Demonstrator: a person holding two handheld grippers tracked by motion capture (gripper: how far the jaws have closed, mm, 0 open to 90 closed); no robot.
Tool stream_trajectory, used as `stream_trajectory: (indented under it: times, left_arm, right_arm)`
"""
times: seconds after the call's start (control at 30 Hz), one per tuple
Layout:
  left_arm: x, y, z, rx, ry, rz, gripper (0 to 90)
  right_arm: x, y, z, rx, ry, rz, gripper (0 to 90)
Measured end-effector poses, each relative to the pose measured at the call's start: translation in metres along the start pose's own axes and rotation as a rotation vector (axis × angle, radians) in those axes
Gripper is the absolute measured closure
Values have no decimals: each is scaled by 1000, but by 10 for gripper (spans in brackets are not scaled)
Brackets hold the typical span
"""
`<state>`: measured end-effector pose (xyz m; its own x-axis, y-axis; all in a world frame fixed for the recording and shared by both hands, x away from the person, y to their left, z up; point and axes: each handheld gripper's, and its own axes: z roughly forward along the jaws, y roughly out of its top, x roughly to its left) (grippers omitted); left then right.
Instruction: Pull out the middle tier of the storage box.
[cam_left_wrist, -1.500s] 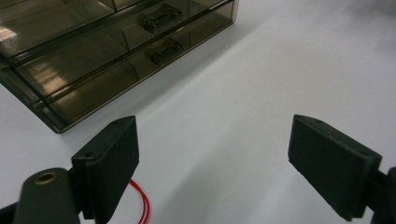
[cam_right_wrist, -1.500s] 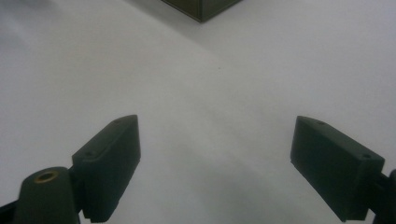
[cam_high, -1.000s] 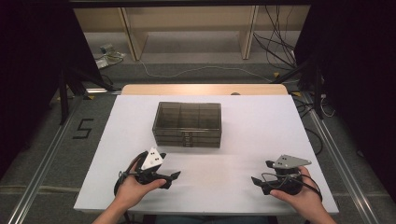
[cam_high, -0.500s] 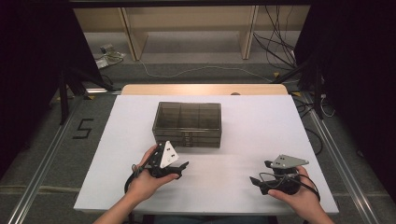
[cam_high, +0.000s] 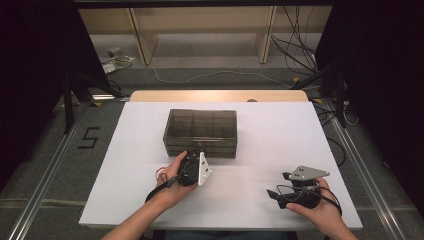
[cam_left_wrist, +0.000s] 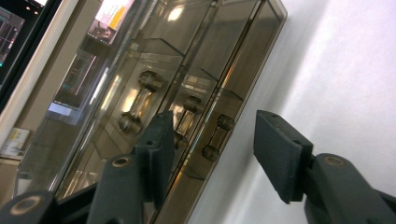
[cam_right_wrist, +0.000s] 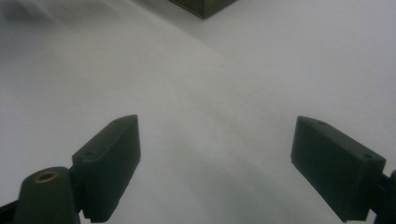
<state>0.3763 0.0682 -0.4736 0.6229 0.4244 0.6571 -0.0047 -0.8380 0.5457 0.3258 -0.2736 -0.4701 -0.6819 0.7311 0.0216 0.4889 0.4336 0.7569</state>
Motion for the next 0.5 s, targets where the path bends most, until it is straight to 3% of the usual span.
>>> stream_trajectory:
  times: [0.1, 0.13, 0.17, 0.4, 0.5]
  left_arm:
    - [-2, 1, 4, 12, 13, 30, 531]
    - [-4, 2, 7, 38, 27, 71, 538]
    - [-4, 2, 7, 38, 27, 71, 541]
    - [-11, 8, 13, 89, 84, 204, 590]
    - [-15, 9, 17, 96, 114, 238, 604]
  right_arm:
    - [0, 0, 0, 4, 3, 0, 165]
    - [0, 0, 0, 4, 3, 0, 165]
    - [0, 0, 0, 4, 4, 1, 165]
    - [1, 0, 1, 8, 7, -4, 165]
    - [1, 0, 1, 8, 7, -4, 165]
